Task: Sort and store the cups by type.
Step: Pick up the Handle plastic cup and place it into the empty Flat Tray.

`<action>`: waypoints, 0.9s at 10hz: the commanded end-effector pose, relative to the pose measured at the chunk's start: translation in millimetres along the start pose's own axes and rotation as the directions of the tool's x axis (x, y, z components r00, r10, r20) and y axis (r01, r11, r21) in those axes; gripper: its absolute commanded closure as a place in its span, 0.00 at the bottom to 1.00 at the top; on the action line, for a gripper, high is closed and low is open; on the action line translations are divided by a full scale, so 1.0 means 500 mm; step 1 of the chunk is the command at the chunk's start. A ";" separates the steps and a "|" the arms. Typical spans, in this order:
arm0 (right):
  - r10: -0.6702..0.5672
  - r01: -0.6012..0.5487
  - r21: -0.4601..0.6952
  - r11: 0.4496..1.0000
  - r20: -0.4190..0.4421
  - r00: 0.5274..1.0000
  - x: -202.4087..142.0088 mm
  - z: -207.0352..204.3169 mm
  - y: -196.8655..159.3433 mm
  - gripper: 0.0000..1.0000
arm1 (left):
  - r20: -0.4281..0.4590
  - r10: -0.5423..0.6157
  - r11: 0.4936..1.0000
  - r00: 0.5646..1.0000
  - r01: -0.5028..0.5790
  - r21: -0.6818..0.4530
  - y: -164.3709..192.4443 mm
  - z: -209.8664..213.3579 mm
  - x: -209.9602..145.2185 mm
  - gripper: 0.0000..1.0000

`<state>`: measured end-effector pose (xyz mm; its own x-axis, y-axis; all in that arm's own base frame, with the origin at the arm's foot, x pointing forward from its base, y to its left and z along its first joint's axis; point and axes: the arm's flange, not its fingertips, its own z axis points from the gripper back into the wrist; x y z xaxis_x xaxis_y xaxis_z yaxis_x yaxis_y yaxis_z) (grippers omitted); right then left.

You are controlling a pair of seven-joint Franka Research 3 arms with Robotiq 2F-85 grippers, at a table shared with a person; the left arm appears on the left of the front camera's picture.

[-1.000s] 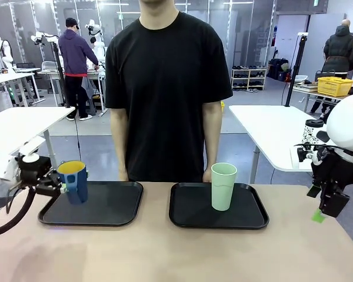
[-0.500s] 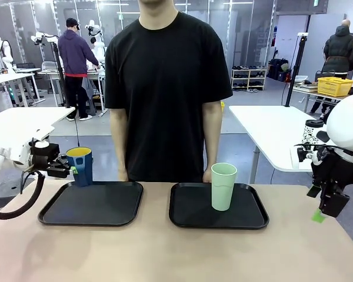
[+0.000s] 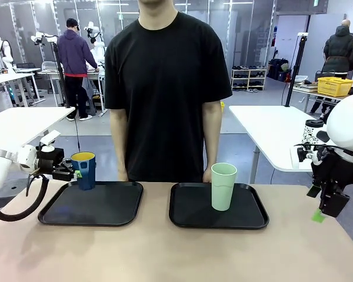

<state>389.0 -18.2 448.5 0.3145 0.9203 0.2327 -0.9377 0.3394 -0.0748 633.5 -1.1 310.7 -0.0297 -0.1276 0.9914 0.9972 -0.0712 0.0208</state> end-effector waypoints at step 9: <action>-0.020 0.020 -0.002 1.000 -0.017 1.000 0.001 0.000 0.003 0.00 | -0.039 -0.099 0.993 0.994 0.097 -0.071 0.064 0.015 -0.133 0.24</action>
<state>389.0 -18.2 448.5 0.3144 0.9203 0.2326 -0.9377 0.3393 -0.0749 660.2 7.8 249.6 -0.1010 -0.1637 0.9813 0.9892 -0.1221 0.0815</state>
